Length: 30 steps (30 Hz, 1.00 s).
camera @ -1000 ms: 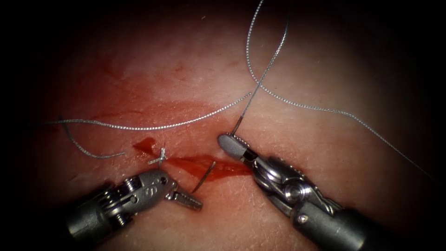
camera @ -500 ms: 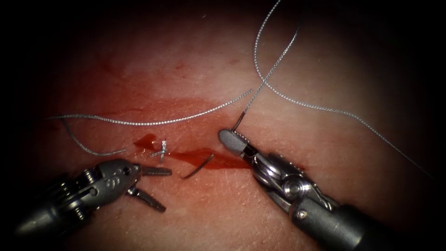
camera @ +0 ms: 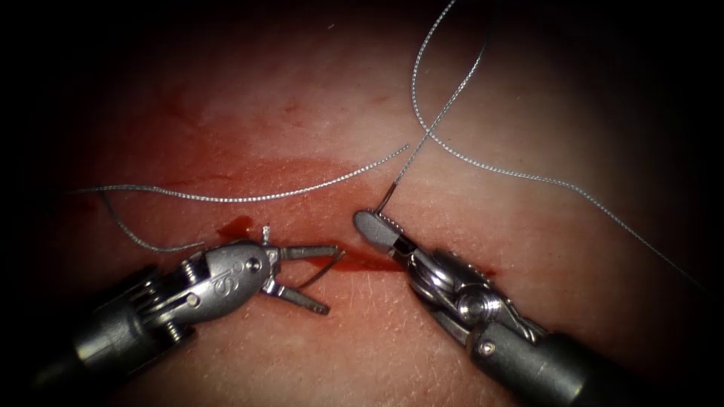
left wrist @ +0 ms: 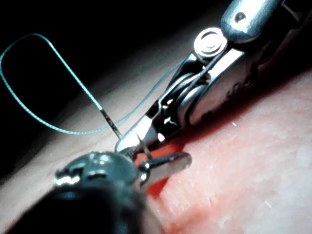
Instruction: Wound Closure
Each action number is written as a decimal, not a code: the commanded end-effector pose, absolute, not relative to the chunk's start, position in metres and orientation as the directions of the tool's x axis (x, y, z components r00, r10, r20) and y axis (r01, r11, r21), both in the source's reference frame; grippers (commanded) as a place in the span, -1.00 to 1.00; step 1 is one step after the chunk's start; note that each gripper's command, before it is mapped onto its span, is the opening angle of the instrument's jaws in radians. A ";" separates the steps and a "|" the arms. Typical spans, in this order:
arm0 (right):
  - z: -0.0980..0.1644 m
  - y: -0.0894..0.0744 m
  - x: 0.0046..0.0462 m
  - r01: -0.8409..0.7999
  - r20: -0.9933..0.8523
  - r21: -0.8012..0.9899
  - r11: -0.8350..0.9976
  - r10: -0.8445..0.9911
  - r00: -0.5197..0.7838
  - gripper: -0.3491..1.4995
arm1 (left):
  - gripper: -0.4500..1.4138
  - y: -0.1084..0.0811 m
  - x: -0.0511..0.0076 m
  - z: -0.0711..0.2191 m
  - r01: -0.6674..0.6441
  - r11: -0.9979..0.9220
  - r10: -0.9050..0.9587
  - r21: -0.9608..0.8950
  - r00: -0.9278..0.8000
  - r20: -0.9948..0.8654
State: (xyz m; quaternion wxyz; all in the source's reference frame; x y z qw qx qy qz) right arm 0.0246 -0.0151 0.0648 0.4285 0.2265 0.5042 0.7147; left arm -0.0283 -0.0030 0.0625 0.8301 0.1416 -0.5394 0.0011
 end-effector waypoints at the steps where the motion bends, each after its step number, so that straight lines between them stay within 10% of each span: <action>1: 0.064 -0.014 0.0251 -0.380 -0.113 0.917 -0.118 0.839 -0.532 -1.00 | -0.08 -0.002 -0.0287 0.061 -0.157 0.962 -0.143 0.223 0.404 0.903; 4: 0.065 -0.014 0.0251 -0.381 -0.114 0.917 -0.117 0.839 -0.532 -1.00 | -0.17 -0.001 -0.0287 0.061 -0.152 0.962 -0.153 0.227 0.386 0.910; 9: 0.065 -0.014 0.0251 -0.380 -0.113 0.917 -0.117 0.839 -0.532 -1.00 | -0.98 -0.002 -0.0285 0.062 -0.200 0.953 -0.140 0.228 0.377 0.916; 14: 0.064 -0.014 0.0252 -0.417 -0.173 0.907 -0.065 0.844 -0.507 -1.00 | -1.00 -0.003 -0.0276 0.063 -0.206 0.917 -0.225 0.342 0.441 0.869; 16: 0.064 -0.014 0.0257 -0.624 -0.622 0.685 0.376 0.748 -0.232 -0.26 | -1.00 -0.003 -0.0273 0.062 -0.103 0.838 -0.431 0.537 0.479 0.765; 20: 0.064 -0.014 0.0264 -0.706 -0.813 0.433 0.561 0.581 -0.037 0.51 | -1.00 -0.003 -0.0273 0.062 0.051 0.720 -0.626 0.692 0.477 0.617; 30: 0.061 -0.012 0.0236 -0.800 -0.946 0.187 0.571 0.323 0.010 0.73 | -1.00 -0.001 -0.0269 0.059 0.383 0.002 -0.966 0.924 0.238 -0.096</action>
